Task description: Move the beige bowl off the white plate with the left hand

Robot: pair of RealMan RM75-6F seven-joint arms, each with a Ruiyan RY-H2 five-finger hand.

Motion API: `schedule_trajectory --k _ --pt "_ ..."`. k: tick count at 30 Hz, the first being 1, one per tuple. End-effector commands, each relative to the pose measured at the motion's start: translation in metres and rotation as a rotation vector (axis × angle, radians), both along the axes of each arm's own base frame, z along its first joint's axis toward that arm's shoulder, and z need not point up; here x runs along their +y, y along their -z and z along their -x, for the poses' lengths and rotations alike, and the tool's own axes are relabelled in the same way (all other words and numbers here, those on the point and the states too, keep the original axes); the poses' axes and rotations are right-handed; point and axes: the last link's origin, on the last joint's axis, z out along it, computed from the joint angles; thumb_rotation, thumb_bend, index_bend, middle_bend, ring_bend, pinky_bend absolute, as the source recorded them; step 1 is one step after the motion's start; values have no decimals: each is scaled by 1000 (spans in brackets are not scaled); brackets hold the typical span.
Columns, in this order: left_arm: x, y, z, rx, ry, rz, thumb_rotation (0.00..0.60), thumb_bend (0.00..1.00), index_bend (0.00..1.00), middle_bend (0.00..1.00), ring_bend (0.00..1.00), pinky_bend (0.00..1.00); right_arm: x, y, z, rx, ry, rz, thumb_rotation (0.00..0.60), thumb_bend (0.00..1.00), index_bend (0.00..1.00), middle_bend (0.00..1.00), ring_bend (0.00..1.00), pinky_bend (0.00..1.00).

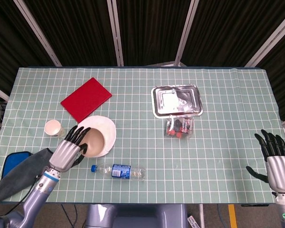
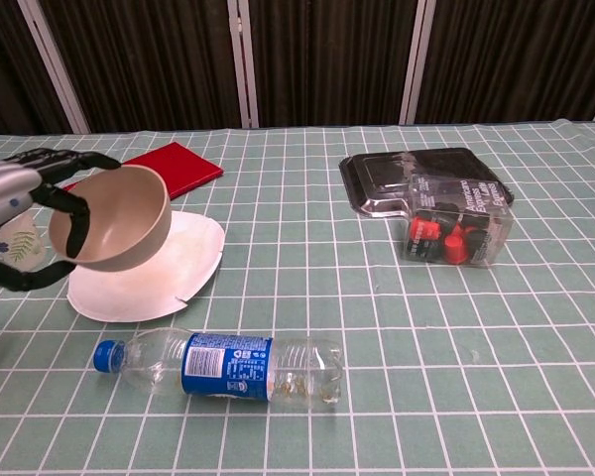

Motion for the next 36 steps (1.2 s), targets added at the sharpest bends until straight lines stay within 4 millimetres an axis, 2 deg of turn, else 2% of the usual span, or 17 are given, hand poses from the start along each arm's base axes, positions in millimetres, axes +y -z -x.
schedule_trajectory --k 1,6,12,19,25,29,32,34,36 --pt "-29 -6 7 -11 21 55 600 564 748 42 0 0 0 -1 0 -3 1 3 600 31 82 0 0 0" --pt "-61 -4 16 32 44 151 600 563 747 37 0 0 0 -3 0 -7 3 9 600 31 84 0 0 0" --pt "-84 -4 29 90 36 202 600 562 747 37 0 0 0 -5 0 -17 7 15 600 31 84 0 0 0" --pt "-99 -14 53 147 -17 223 600 563 747 36 0 0 0 -4 0 -19 6 4 600 31 85 0 0 0" --pt "-100 -14 72 199 -51 227 600 563 741 22 0 0 1 -1 -1 -15 5 -3 600 31 86 0 0 0" --pt "-98 -9 80 225 -67 223 600 558 666 0 0 0 1 0 -1 -13 8 -8 600 31 91 0 0 0" --pt "-95 -7 85 249 -80 210 600 480 614 0 0 0 1 0 -1 -17 11 -9 600 30 105 0 0 0" --pt "-95 -7 85 249 -82 203 600 399 523 0 0 0 1 -1 -1 -16 11 -9 600 30 106 0 0 0" --pt "-96 -10 84 242 -77 197 600 277 336 0 0 0 1 0 -1 -15 12 -10 600 30 111 0 0 0"
